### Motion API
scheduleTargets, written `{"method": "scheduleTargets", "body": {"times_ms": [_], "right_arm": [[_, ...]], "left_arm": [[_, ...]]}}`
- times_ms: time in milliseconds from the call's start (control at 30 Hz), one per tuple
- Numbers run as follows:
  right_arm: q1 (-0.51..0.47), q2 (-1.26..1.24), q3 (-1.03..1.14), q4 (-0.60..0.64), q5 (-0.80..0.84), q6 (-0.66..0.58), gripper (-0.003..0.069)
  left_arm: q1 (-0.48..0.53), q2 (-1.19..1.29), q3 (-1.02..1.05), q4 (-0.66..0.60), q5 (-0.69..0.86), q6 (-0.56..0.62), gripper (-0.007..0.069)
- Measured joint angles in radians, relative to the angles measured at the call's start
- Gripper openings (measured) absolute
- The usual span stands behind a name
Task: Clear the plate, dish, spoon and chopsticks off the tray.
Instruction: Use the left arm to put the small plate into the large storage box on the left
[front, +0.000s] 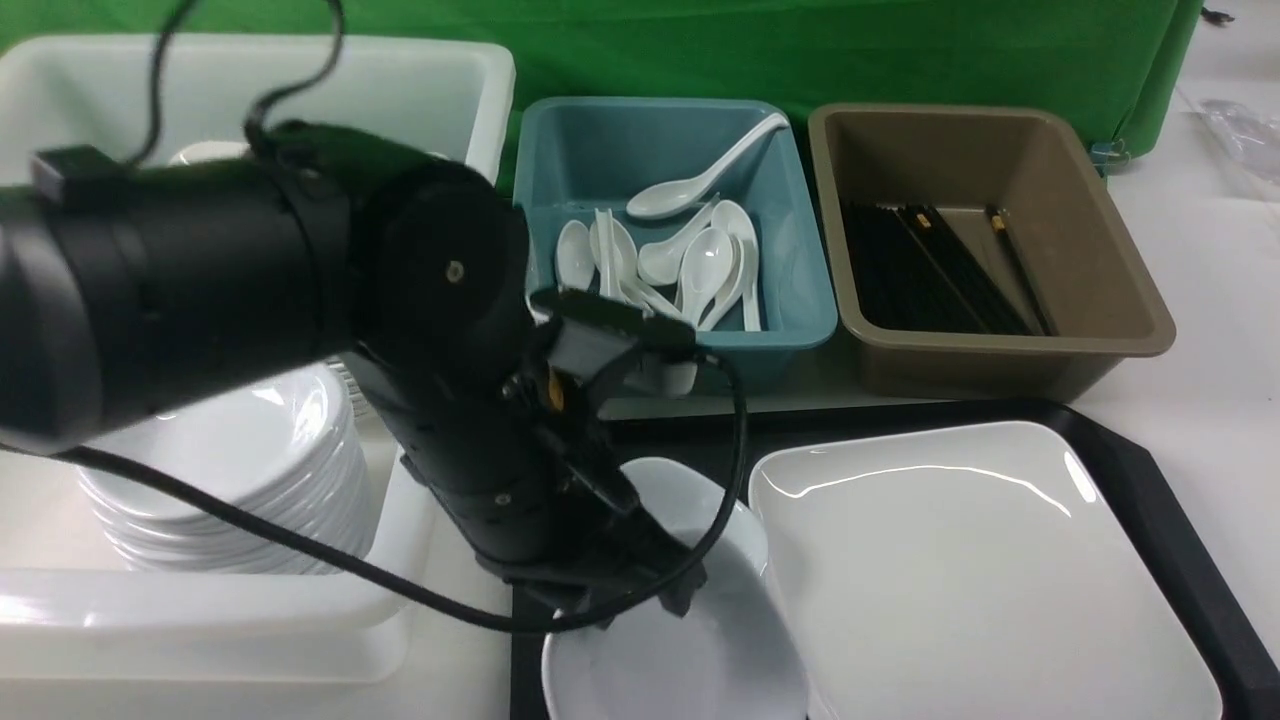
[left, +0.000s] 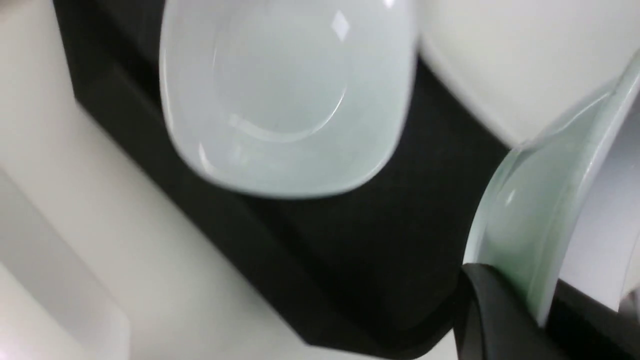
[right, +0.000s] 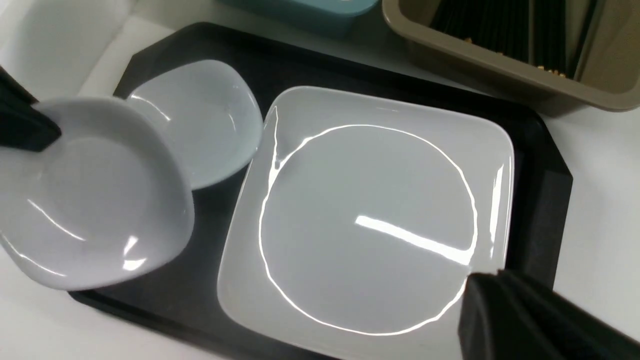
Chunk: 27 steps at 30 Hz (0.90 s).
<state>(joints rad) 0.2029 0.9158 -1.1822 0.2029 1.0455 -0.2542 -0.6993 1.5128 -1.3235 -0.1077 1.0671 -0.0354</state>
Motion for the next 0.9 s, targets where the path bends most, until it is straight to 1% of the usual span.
{"method": "scheduleTargets", "body": {"times_ms": [133, 200, 300, 400, 467, 567, 600, 667, 700, 733, 800, 900], "right_arm": [[0.0, 0.0, 0.0, 0.0, 0.0, 0.0, 0.0043], [0.0, 0.0, 0.0, 0.0, 0.0, 0.0, 0.0045], [0.0, 0.0, 0.0, 0.0, 0.0, 0.0, 0.0048], [0.0, 0.0, 0.0, 0.0, 0.0, 0.0, 0.0052], [0.0, 0.0, 0.0, 0.0, 0.0, 0.0, 0.0054], [0.0, 0.0, 0.0, 0.0, 0.0, -0.003, 0.0055], [0.0, 0.0, 0.0, 0.0, 0.0, -0.003, 0.0055], [0.0, 0.0, 0.0, 0.0, -0.001, -0.003, 0.0055], [0.0, 0.0, 0.0, 0.0, -0.001, -0.003, 0.0055], [0.0, 0.0, 0.0, 0.0, -0.006, -0.003, 0.0056], [0.0, 0.0, 0.0, 0.0, -0.015, -0.003, 0.0059], [0.0, 0.0, 0.0, 0.001, -0.027, -0.005, 0.0064]], "left_arm": [[0.024, -0.033, -0.086, -0.011, 0.06, 0.001, 0.0017], [0.058, -0.056, -0.127, -0.019, 0.085, 0.0, 0.0017], [0.148, -0.108, -0.163, -0.025, 0.108, 0.0, 0.0017], [0.278, -0.168, -0.167, -0.026, 0.122, 0.003, 0.0017], [0.409, -0.214, -0.145, -0.036, 0.133, 0.021, 0.0017], [0.625, -0.267, -0.081, -0.083, 0.135, 0.063, 0.0017], [0.642, -0.274, -0.067, -0.09, 0.134, 0.067, 0.0017], [0.851, -0.299, 0.023, -0.189, 0.105, 0.12, 0.0017], [0.865, -0.299, 0.038, -0.203, 0.095, 0.123, 0.0017], [0.945, -0.3, 0.092, -0.245, 0.045, 0.139, 0.0017], [1.016, -0.292, 0.168, -0.265, -0.038, 0.144, 0.0017], [1.039, -0.277, 0.236, -0.257, -0.099, 0.151, 0.0017]]}}
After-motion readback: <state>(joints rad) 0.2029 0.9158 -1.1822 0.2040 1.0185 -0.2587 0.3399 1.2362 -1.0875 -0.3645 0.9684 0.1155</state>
